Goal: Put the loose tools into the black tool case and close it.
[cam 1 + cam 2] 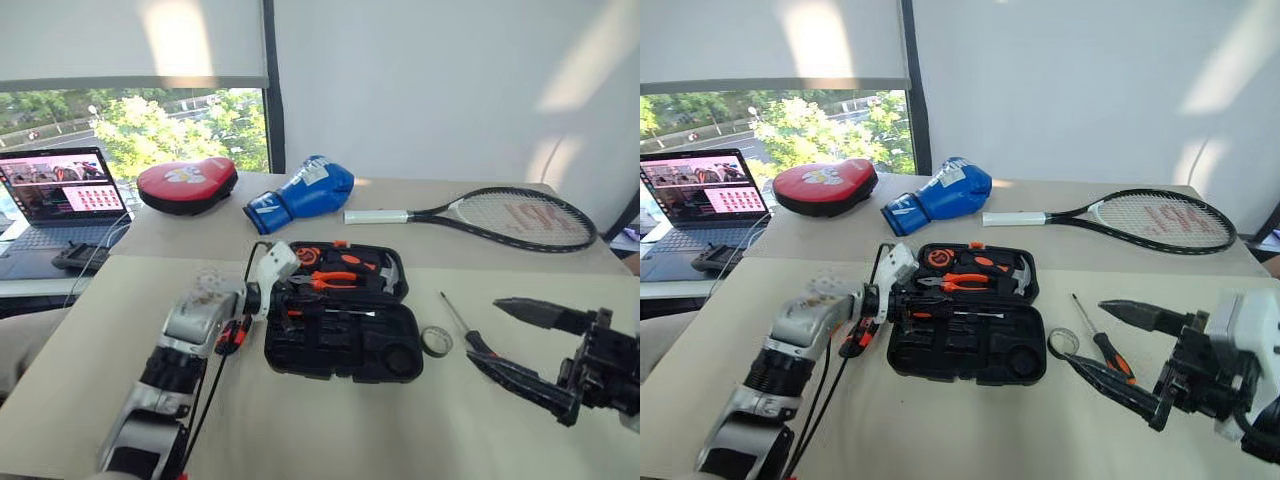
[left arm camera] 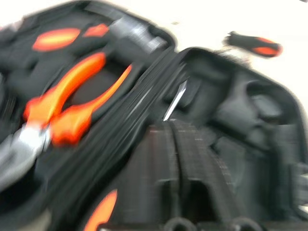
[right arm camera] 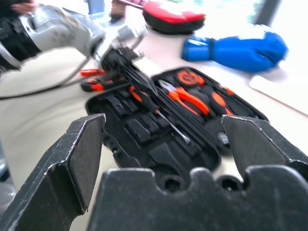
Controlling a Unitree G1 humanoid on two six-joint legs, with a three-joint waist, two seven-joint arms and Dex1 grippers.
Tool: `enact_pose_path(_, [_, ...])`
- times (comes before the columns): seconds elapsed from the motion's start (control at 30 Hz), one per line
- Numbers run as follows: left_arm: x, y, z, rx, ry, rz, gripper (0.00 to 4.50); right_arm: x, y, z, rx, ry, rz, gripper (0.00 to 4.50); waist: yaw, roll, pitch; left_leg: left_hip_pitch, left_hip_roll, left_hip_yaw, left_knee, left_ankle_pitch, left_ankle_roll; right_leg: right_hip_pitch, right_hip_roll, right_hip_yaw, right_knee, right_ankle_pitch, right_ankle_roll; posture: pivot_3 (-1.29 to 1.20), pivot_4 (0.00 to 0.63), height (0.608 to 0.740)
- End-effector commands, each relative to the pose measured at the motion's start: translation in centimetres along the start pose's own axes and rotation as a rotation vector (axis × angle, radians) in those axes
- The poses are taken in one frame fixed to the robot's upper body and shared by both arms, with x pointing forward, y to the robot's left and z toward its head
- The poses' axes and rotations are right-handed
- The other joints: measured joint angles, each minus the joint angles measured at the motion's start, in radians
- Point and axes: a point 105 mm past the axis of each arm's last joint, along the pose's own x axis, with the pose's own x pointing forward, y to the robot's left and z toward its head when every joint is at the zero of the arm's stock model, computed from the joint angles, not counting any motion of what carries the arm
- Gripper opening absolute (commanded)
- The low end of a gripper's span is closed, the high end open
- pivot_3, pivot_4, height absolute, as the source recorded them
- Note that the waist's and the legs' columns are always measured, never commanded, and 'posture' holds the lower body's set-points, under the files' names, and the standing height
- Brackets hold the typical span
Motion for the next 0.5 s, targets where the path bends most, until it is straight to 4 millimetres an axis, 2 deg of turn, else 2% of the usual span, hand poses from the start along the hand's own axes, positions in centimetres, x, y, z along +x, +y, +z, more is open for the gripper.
enact_pose_path(0.03, [0.9, 0.6, -1.1, 0.024, 0.023, 0.086, 0.08, -0.2, -1.1, 0.4, -0.024, 0.017, 0.029, 4.50, 0.001, 0.000, 0.000, 0.000, 0.000, 0.000, 0.000, 0.000, 0.000, 0.000, 0.000, 0.000, 0.000, 0.000, 0.000, 0.00, 0.150, 0.740])
enact_pose_path(0.17, [1.6, 0.2, -5.1, 0.022, 0.162, 0.080, 0.08, -0.1, -1.1, 0.4, -0.022, 0.027, 0.031, 4.50, -0.001, 0.002, -0.001, 0.001, 0.000, 0.000, 0.000, -0.001, 0.000, 0.001, -0.001, 0.000, 0.000, 0.000, 0.000, 0.00, 0.150, 0.740])
enact_pose_path(0.3, [1.7, 0.0, -8.9, 0.021, 0.299, 0.076, 0.08, 0.2, -2.1, -1.5, -0.005, 0.144, -0.093, 4.50, 0.000, 0.006, -0.004, 0.006, 0.000, 0.000, -0.001, -0.003, 0.001, 0.007, -0.007, -0.001, -0.001, 0.000, 0.000, 0.00, 0.150, 0.740])
enact_pose_path(0.4, [1.8, -0.2, -9.2, 0.072, 0.290, 0.058, 0.08, 0.7, -2.6, -2.6, 0.004, 0.194, -0.179, 4.50, -0.004, 0.011, -0.016, 0.011, 0.000, 0.000, -0.001, -0.004, 0.002, 0.012, -0.010, -0.001, -0.004, -0.001, -0.002, 0.00, 0.150, 0.740])
enact_pose_path(0.5, [1.6, 0.1, -7.8, 0.112, 0.203, 0.056, 0.08, 1.4, -2.9, -4.0, 0.050, 0.257, -0.229, 4.50, -0.009, 0.013, -0.022, 0.013, 0.000, 0.000, -0.001, -0.004, 0.001, 0.013, -0.010, -0.001, -0.005, -0.002, -0.002, 0.00, 0.150, 0.740])
